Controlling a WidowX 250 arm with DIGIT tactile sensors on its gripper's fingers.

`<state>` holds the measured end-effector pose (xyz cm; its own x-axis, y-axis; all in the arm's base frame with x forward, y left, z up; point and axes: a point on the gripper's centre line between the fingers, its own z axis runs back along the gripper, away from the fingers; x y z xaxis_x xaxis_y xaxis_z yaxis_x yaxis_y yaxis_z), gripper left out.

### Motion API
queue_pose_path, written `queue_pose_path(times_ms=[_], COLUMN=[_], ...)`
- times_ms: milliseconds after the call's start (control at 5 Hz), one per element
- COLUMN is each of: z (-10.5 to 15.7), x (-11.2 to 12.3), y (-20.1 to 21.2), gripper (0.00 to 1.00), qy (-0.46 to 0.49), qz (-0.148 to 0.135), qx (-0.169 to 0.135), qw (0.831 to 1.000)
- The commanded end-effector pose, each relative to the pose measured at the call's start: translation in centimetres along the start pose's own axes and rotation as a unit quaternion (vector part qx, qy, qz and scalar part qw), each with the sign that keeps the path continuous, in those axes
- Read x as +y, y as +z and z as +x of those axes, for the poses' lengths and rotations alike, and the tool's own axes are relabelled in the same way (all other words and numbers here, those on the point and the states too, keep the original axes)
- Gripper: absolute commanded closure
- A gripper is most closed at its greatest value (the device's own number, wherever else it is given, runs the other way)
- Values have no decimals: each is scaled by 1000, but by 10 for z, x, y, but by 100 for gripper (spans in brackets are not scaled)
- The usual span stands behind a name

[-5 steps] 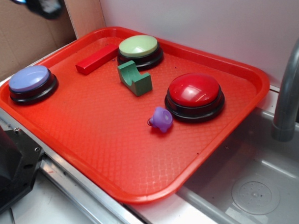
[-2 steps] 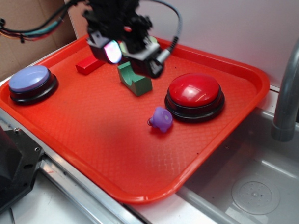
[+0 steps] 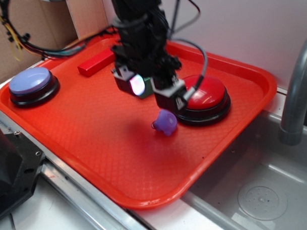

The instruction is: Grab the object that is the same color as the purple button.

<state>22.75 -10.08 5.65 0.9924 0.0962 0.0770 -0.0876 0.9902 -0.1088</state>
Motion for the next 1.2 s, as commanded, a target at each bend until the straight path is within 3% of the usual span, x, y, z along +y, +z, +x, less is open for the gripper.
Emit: queue_pose_path(times_ms=[0, 200, 400, 600, 800, 1000], z=[7, 6, 5, 6, 1, -5], x=[-11, -13, -14, -14, -5, 23], y=[-19, -25, -28, -24, -1, 37], gripper=[0, 0, 84, 100, 100, 100], qy=[-16, -16, -7, -1, -11, -28], qz=[3, 15, 28, 34, 37, 25], qx=[3, 13, 14, 12, 5, 2], qw=[1000, 1000, 999, 999, 999, 999])
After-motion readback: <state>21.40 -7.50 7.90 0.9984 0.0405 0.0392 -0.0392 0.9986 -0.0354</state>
